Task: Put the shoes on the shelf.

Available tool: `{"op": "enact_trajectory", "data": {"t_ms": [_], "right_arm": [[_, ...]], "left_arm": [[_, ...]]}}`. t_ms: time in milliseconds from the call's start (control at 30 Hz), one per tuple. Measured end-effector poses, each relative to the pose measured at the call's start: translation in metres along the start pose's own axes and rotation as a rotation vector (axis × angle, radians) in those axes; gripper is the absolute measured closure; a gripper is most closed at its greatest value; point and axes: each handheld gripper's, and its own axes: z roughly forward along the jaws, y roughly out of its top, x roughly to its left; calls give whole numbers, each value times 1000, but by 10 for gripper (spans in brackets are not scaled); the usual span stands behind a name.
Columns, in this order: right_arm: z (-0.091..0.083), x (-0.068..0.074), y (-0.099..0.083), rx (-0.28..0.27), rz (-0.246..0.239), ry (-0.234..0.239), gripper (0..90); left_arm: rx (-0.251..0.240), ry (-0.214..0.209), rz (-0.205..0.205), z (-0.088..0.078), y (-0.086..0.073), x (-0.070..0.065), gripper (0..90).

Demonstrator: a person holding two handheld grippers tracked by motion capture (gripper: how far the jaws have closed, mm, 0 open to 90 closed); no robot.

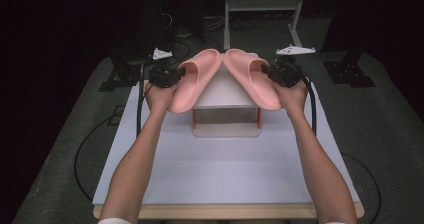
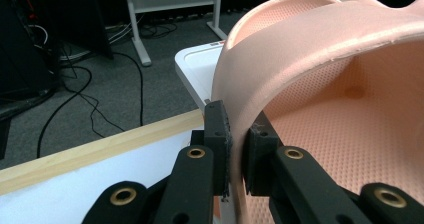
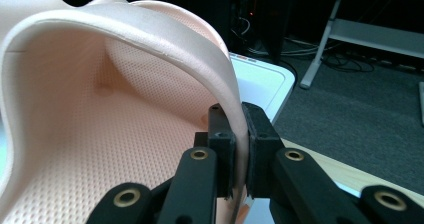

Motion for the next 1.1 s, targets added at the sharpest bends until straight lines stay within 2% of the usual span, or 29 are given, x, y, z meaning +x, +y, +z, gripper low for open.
{"op": "enact_trajectory", "data": {"t_ms": [433, 633, 733, 967, 1100], "right_arm": [[8, -2, -1, 29, 20, -39, 830], [9, 1, 1, 37, 26, -62, 816], [9, 2, 2, 43, 24, -55, 800], [9, 4, 2, 43, 35, -31, 752], [9, 7, 3, 47, 22, -31, 745]], "left_arm": [[27, 18, -13, 14, 4, -7, 815], [36, 12, -15, 17, 5, -11, 788], [41, 8, 7, 17, 7, -13, 772], [40, -22, -15, 16, 6, -15, 723], [45, -31, -9, 15, 7, -19, 707]]}}
